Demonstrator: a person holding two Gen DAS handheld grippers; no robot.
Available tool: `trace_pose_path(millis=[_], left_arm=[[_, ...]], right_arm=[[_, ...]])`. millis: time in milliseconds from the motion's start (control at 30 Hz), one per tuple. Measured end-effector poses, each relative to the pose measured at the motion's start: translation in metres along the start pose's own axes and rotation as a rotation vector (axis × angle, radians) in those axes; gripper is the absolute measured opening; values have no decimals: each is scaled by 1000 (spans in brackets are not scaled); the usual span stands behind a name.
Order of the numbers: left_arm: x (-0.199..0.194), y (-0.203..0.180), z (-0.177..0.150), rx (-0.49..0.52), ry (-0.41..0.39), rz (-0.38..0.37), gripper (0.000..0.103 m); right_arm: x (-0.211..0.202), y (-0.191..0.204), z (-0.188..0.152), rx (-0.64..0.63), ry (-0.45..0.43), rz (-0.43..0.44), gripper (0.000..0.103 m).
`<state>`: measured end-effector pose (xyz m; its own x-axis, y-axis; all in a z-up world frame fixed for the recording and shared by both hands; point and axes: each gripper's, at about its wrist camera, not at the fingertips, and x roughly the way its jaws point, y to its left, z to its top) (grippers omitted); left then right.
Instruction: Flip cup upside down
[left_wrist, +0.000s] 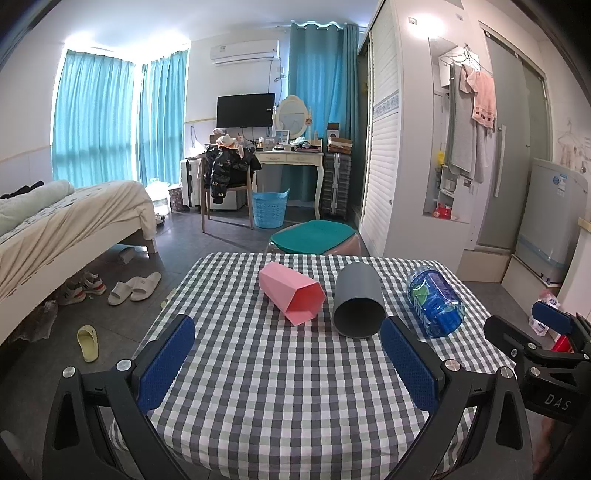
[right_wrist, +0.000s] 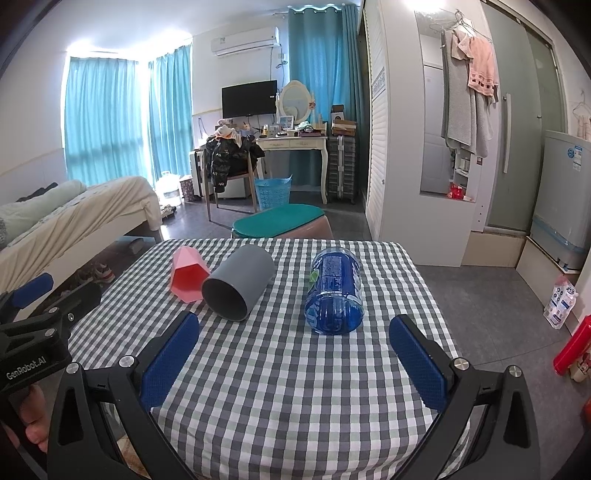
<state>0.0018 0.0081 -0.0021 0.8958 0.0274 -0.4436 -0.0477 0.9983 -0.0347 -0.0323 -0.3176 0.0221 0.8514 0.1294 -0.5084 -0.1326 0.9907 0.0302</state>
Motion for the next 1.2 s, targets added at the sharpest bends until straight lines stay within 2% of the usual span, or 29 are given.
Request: trace_pose_path(millis=[1200], left_arm=[[1, 0, -1, 0, 0, -1, 103]], right_arm=[[2, 2, -5, 3, 2, 3, 103]])
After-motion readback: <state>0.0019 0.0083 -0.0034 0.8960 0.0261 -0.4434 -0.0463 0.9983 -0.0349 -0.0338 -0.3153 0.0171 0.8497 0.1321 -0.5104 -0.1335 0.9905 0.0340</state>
